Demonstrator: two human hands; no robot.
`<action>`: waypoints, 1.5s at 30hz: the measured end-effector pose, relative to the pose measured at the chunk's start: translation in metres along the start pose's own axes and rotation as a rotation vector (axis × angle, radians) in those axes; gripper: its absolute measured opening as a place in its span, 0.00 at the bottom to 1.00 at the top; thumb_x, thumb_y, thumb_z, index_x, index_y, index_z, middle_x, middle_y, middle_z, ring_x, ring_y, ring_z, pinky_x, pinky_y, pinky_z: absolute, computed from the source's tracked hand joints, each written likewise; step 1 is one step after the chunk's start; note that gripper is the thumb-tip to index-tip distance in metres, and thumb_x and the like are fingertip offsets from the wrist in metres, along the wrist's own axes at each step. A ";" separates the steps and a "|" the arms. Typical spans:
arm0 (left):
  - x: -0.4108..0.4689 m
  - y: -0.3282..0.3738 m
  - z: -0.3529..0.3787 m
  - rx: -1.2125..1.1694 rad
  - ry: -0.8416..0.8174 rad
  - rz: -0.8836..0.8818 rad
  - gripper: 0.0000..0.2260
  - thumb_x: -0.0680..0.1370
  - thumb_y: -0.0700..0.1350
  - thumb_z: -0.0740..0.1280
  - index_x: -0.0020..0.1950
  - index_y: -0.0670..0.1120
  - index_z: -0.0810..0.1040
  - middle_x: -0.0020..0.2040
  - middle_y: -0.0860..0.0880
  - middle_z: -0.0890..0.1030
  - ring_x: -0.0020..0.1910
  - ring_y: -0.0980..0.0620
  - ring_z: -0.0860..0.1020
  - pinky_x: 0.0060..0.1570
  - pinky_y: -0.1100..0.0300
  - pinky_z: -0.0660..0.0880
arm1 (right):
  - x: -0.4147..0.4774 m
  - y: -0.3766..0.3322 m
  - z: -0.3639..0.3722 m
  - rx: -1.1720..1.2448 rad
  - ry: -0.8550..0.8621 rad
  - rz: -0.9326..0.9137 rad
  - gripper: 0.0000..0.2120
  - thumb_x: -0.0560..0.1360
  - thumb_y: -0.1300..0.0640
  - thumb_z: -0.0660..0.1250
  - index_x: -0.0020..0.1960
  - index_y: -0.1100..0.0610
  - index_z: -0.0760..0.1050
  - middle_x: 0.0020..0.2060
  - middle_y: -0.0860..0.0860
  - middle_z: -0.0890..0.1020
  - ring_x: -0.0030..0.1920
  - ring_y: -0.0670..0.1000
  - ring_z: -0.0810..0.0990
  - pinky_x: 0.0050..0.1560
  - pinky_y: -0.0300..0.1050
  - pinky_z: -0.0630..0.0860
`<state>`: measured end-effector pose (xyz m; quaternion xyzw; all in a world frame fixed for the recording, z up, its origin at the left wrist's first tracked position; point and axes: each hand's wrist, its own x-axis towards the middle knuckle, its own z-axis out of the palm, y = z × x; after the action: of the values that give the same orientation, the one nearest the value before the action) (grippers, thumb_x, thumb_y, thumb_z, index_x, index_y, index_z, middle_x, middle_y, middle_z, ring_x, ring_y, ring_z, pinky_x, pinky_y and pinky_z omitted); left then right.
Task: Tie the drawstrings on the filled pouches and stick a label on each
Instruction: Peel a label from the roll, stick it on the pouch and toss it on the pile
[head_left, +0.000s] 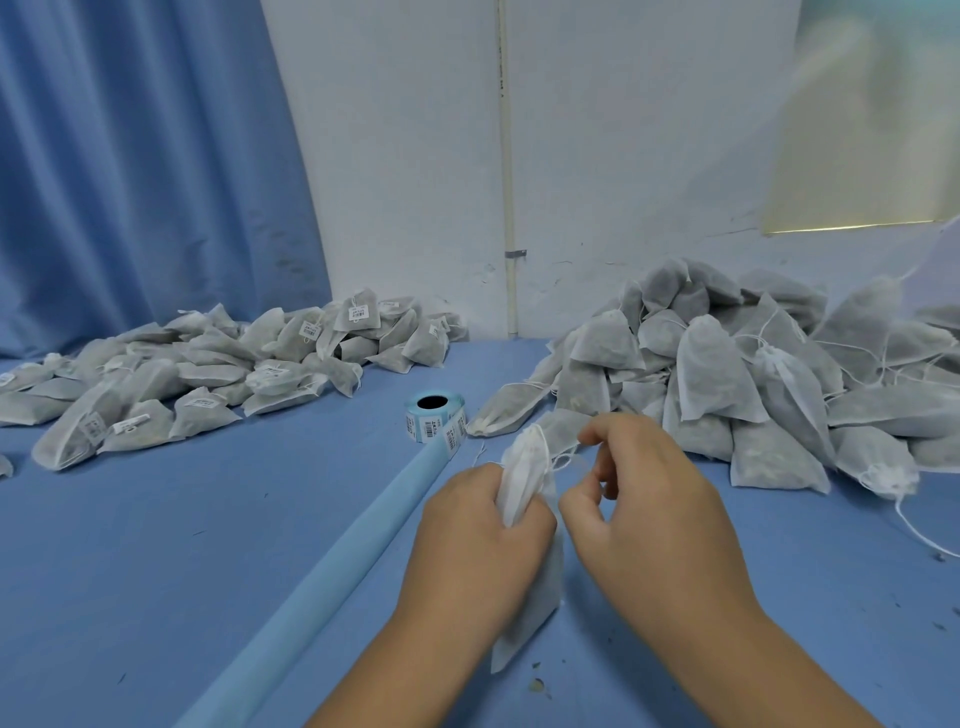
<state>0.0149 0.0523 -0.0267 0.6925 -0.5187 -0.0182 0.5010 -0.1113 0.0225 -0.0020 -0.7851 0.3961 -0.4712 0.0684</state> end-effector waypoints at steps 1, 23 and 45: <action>0.000 0.000 0.000 -0.010 -0.005 -0.010 0.16 0.72 0.48 0.68 0.30 0.49 0.63 0.27 0.54 0.66 0.28 0.58 0.66 0.28 0.67 0.64 | -0.002 -0.001 0.001 0.003 -0.018 -0.024 0.15 0.68 0.62 0.67 0.54 0.54 0.75 0.41 0.44 0.73 0.42 0.50 0.75 0.39 0.51 0.76; -0.004 0.003 -0.007 0.133 -0.111 0.158 0.18 0.78 0.53 0.63 0.32 0.51 0.60 0.35 0.53 0.67 0.33 0.59 0.67 0.32 0.65 0.63 | -0.007 0.012 0.015 0.194 -0.122 -0.054 0.14 0.71 0.61 0.69 0.52 0.45 0.74 0.37 0.37 0.78 0.46 0.39 0.75 0.44 0.32 0.71; 0.005 0.005 -0.024 -0.718 -0.418 -0.309 0.07 0.75 0.49 0.71 0.48 0.47 0.86 0.48 0.43 0.86 0.48 0.45 0.84 0.49 0.53 0.76 | 0.002 0.015 -0.001 0.613 -0.126 0.260 0.10 0.72 0.56 0.70 0.51 0.44 0.78 0.44 0.38 0.82 0.45 0.38 0.79 0.42 0.28 0.72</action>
<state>0.0267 0.0647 -0.0092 0.5253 -0.4601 -0.4115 0.5857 -0.1197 0.0113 -0.0078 -0.6986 0.3278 -0.5063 0.3850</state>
